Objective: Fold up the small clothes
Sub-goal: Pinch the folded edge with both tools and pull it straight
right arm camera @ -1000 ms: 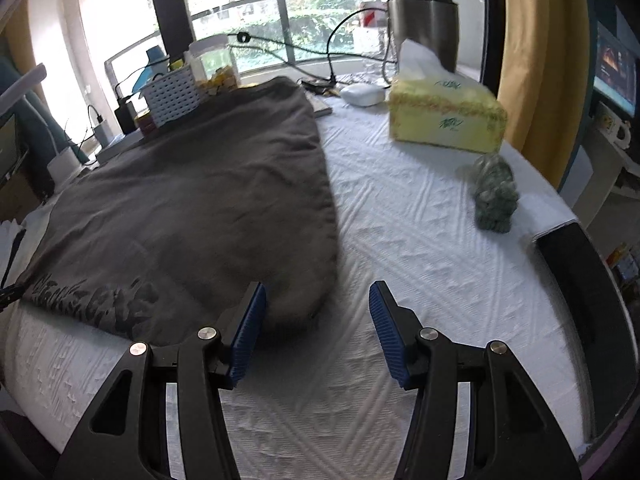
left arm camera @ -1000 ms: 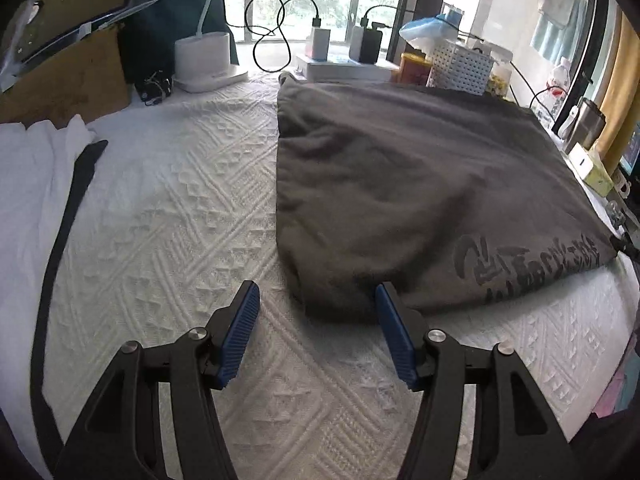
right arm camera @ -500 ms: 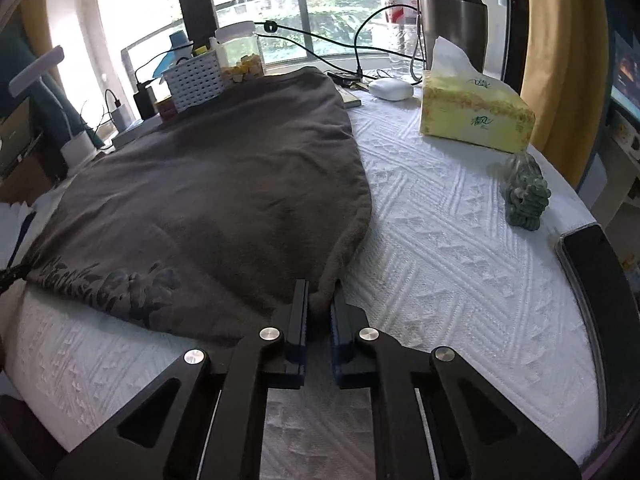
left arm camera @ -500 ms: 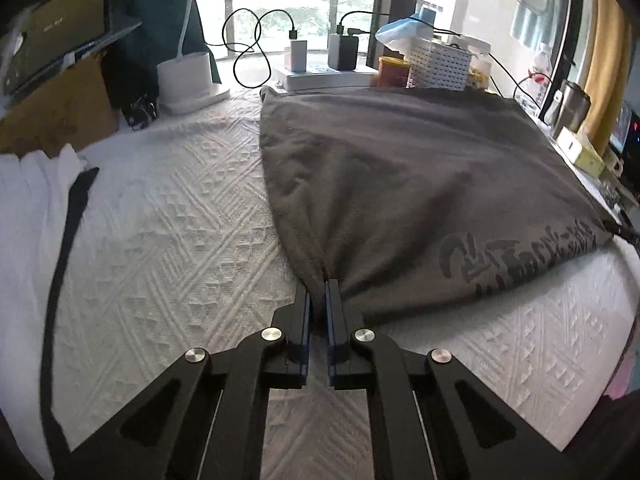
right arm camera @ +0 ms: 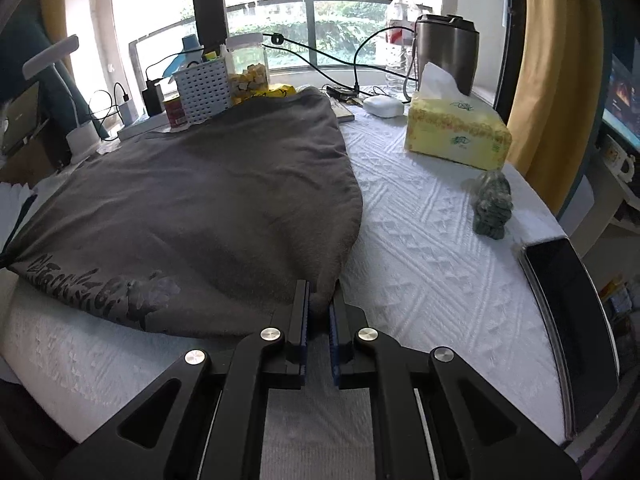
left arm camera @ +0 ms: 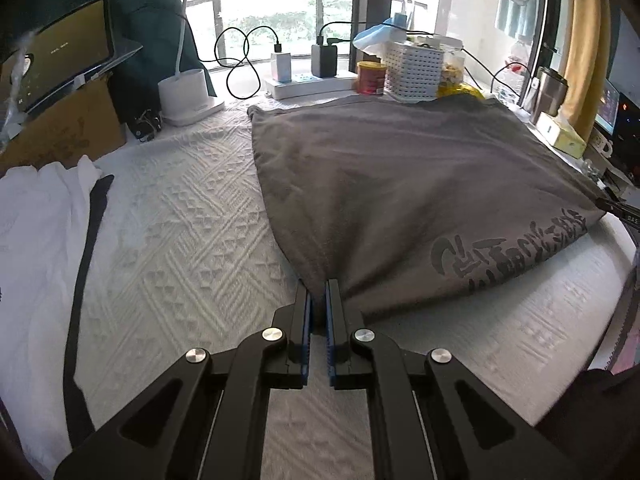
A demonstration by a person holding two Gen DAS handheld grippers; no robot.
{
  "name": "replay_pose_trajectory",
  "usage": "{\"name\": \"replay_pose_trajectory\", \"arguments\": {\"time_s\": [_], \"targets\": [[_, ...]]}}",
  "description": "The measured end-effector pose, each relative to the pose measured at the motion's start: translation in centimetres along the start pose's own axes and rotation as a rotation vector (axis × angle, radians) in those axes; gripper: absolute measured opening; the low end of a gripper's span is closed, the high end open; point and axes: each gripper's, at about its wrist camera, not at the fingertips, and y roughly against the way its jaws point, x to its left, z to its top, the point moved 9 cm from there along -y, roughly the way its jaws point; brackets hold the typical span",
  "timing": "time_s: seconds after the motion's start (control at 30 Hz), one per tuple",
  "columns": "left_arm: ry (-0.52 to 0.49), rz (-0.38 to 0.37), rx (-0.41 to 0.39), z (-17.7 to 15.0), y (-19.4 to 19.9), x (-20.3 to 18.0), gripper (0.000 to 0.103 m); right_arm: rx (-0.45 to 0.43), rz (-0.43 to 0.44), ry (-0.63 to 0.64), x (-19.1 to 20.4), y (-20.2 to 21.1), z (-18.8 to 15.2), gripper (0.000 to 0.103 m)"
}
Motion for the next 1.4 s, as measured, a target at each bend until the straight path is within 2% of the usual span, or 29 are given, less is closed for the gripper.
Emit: {"name": "replay_pose_trajectory", "arguments": {"time_s": [0.57,1.13,1.4], "targets": [[-0.045,-0.033,0.057,-4.5,3.0,-1.9,0.005,-0.021,-0.019,-0.050,-0.8,3.6,-5.3,0.009],[-0.018,-0.050,0.097,-6.4,2.0,-2.4,0.005,-0.031,-0.031,-0.068,-0.8,3.8,-5.7,0.009],[0.052,-0.107,0.116,-6.5,1.7,-1.5,0.013,-0.028,-0.030,-0.079,-1.0,3.8,-5.9,0.010]]}}
